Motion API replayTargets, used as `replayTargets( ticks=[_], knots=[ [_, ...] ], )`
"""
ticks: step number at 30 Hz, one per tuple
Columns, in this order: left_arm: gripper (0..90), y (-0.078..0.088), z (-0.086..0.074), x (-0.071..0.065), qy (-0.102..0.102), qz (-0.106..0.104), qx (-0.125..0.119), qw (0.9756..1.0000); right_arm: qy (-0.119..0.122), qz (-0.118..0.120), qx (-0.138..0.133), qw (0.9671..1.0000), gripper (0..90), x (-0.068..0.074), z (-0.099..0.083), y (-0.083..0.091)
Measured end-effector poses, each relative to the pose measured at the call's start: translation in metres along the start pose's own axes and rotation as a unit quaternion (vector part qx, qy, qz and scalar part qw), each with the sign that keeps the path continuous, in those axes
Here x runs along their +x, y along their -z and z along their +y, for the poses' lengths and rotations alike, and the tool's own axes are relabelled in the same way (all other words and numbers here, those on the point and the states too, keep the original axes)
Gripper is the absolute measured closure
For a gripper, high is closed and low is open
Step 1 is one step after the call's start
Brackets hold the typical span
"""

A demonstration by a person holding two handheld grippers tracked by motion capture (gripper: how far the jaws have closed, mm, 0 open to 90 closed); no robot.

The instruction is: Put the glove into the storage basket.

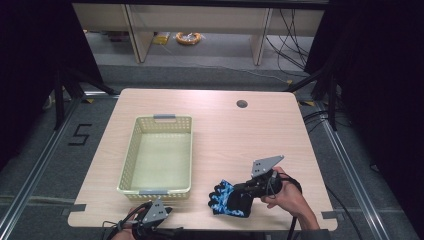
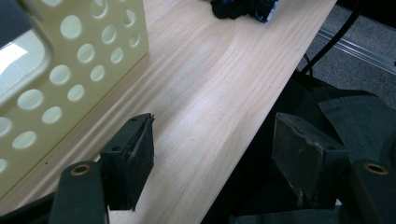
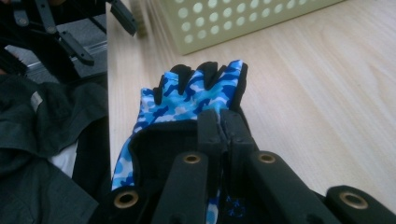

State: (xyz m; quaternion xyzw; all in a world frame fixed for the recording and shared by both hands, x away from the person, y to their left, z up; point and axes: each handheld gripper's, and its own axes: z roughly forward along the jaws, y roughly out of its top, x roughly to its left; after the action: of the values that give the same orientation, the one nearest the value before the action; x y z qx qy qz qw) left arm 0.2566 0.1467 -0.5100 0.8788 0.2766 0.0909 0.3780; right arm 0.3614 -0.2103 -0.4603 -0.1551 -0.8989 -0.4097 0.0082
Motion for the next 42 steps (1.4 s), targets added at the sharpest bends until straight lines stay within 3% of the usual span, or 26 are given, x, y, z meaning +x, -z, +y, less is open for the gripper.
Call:
replayTargets(
  ticks=[3, 4, 6, 7, 11, 15, 17, 18, 21, 24, 28, 32, 34, 35, 36, 37, 39, 40, 41, 42],
  knots=[
    [29.3, -0.001, 0.000, 0.000, 0.004, -0.004, -0.002, 1.0000, -0.006, 0.007, 0.004, 1.0000, 88.2, -0.002, -0.002, -0.003],
    [29.3, -0.001, -0.001, -0.002, 0.016, -0.003, 0.000, 0.9999, -0.002, 0.012, 0.006, 0.9999, 88.1, -0.003, -0.002, -0.004],
    [29.3, -0.001, 0.000, -0.001, 0.004, 0.000, 0.002, 1.0000, -0.002, 0.018, 0.008, 0.9998, 87.8, -0.005, -0.003, -0.007],
    [29.3, -0.002, -0.001, -0.003, 0.015, -0.003, -0.002, 0.9999, -0.002, 0.021, 0.017, 0.9996, 87.8, -0.006, -0.004, -0.009],
    [29.5, -0.004, 0.000, -0.004, 0.012, -0.005, 0.000, 0.9999, 0.004, 0.022, 0.024, 0.9995, 85.8, -0.013, -0.006, -0.016],
    [29.7, -0.007, 0.003, -0.007, 0.006, -0.003, -0.004, 1.0000, 0.001, 0.006, 0.035, 0.9994, 81.2, -0.015, -0.009, -0.018],
    [30.1, -0.008, 0.005, -0.009, -0.007, -0.004, -0.005, 1.0000, -0.011, -0.001, 0.043, 0.9990, 80.3, -0.015, -0.010, -0.017],
    [30.3, -0.010, 0.007, -0.011, -0.004, -0.009, -0.008, 0.9999, -0.006, -0.003, 0.040, 0.9992, 79.8, -0.016, -0.010, -0.017],
    [30.5, -0.014, 0.011, -0.014, -0.015, -0.007, -0.012, 0.9998, -0.020, -0.020, 0.040, 0.9988, 78.0, -0.014, -0.009, -0.015],
    [30.7, -0.017, 0.016, -0.019, -0.011, -0.016, -0.019, 0.9996, -0.030, -0.042, 0.032, 0.9981, 77.3, -0.010, -0.007, -0.007],
    [31.2, -0.023, 0.025, -0.024, -0.025, -0.022, -0.020, 0.9992, -0.060, -0.092, 0.034, 0.9934, 75.8, 0.005, -0.007, 0.010],
    [31.7, -0.028, 0.036, -0.029, -0.039, -0.024, -0.027, 0.9986, -0.100, -0.133, 0.030, 0.9856, 74.9, 0.017, -0.018, 0.019],
    [32.6, -0.030, 0.042, -0.030, -0.058, -0.022, -0.028, 0.9977, -0.096, -0.148, 0.036, 0.9836, 75.0, 0.023, -0.024, 0.023],
    [33.0, -0.032, 0.044, -0.031, -0.045, -0.024, -0.033, 0.9981, -0.086, -0.155, 0.043, 0.9832, 75.0, 0.025, -0.028, 0.023],
    [33.8, -0.033, 0.047, -0.030, -0.051, -0.020, -0.032, 0.9980, -0.097, -0.162, 0.050, 0.9807, 75.0, 0.029, -0.030, 0.025],
    [34.4, -0.034, 0.049, -0.030, -0.060, -0.020, -0.035, 0.9974, -0.095, -0.164, 0.056, 0.9802, 75.2, 0.031, -0.032, 0.026],
    [36.2, -0.037, 0.052, -0.032, -0.051, -0.020, -0.037, 0.9978, -0.090, -0.152, 0.067, 0.9821, 75.6, 0.033, -0.037, 0.025],
    [37.4, -0.038, 0.054, -0.032, -0.061, -0.019, -0.031, 0.9975, -0.106, -0.155, 0.072, 0.9796, 76.1, 0.036, -0.039, 0.024],
    [38.5, -0.040, 0.055, -0.034, -0.057, -0.020, -0.038, 0.9974, -0.118, -0.149, 0.082, 0.9783, 76.1, 0.038, -0.040, 0.023],
    [40.0, -0.040, 0.057, -0.033, -0.068, -0.025, -0.035, 0.9968, -0.113, -0.146, 0.086, 0.9791, 76.1, 0.037, -0.041, 0.021]
  ],
)
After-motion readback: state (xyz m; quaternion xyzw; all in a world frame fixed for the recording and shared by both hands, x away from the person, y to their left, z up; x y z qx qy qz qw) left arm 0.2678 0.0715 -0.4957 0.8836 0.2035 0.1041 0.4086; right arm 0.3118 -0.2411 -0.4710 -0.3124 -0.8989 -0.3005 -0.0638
